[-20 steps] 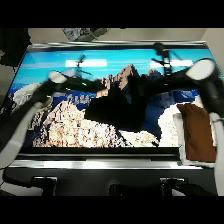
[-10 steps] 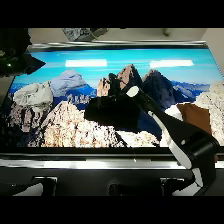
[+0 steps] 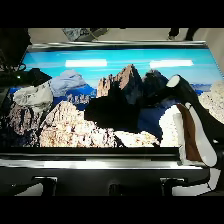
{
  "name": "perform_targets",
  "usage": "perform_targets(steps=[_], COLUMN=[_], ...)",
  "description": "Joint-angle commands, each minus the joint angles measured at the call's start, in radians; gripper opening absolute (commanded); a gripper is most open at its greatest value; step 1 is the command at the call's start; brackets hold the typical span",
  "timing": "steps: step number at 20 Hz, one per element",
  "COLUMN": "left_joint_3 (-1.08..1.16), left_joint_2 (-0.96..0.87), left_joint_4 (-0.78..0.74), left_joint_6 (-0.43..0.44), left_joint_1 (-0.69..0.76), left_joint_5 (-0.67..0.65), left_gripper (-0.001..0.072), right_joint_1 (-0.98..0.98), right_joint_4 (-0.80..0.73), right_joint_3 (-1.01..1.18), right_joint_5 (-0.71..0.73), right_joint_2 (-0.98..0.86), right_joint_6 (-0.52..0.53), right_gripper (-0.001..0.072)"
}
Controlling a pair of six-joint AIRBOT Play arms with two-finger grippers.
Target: Fold the shirts.
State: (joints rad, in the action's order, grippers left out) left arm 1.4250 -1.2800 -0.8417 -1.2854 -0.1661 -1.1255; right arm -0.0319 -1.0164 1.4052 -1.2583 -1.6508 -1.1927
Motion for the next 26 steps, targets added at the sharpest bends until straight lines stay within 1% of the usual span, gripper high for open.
perform_targets(steps=[1,3,4,5,7,8,9,11,13,15,18,19,21,26], left_joint_3=[-0.033,-0.032,-0.032,-0.032,-0.032,-0.032,-0.032,-0.032,-0.032,-0.032,-0.032,-0.032,-0.032,-0.032], left_joint_2=[0.002,0.002,0.002,0.002,0.002,0.002,0.003,0.003,0.003,0.003,0.002,0.002,0.002,0.002], left_joint_4=[0.000,0.003,0.003,0.003,0.003,0.003,0.003,0.003,0.003,0.003,0.003,0.003,0.003,0.003], left_joint_6=[0.003,0.003,0.003,0.003,0.003,0.003,0.003,0.004,0.007,0.023,0.030,0.030,0.030,0.030], left_joint_1=[0.008,0.024,0.034,0.044,0.061,0.064,0.066,0.066,0.066,0.066,0.066,0.066,0.067,0.075], left_joint_5=[-0.001,-0.001,-0.001,-0.001,0.000,-0.001,-0.001,0.000,-0.001,-0.001,-0.001,-0.001,-0.001,-0.001], left_gripper=[0.0029,0.0029,0.0029,0.0030,0.0030,0.0030,0.0029,0.0030,0.0031,0.0030,0.0030,0.0031,0.0031,0.0031], right_joint_1=[0.101,0.075,0.049,0.023,-0.019,-0.023,-0.016,0.026,0.105,0.220,0.407,0.468,0.572,0.734], right_joint_4=[0.063,0.285,0.364,0.397,0.429,0.449,0.467,0.470,0.442,0.366,0.204,0.173,0.170,0.172], right_joint_3=[-0.176,-0.262,-0.277,-0.276,-0.276,-0.274,-0.264,-0.212,-0.137,-0.053,0.048,0.076,0.112,0.116], right_joint_5=[0.004,0.126,0.159,0.186,0.208,0.200,0.175,0.108,0.060,0.043,0.021,-0.010,-0.068,-0.075], right_joint_2=[0.009,-0.023,-0.045,-0.066,-0.087,-0.084,-0.079,-0.037,0.041,0.132,0.248,0.275,0.310,0.369], right_joint_6=[-0.020,0.072,0.111,0.127,0.132,0.144,0.169,0.280,0.290,0.215,0.096,0.064,0.058,-0.009], right_gripper=[0.0660,0.0645,0.0621,0.0613,0.0428,0.0193,0.0046,0.0044,0.0044,0.0043,0.0043,0.0043,0.0044,0.0044])
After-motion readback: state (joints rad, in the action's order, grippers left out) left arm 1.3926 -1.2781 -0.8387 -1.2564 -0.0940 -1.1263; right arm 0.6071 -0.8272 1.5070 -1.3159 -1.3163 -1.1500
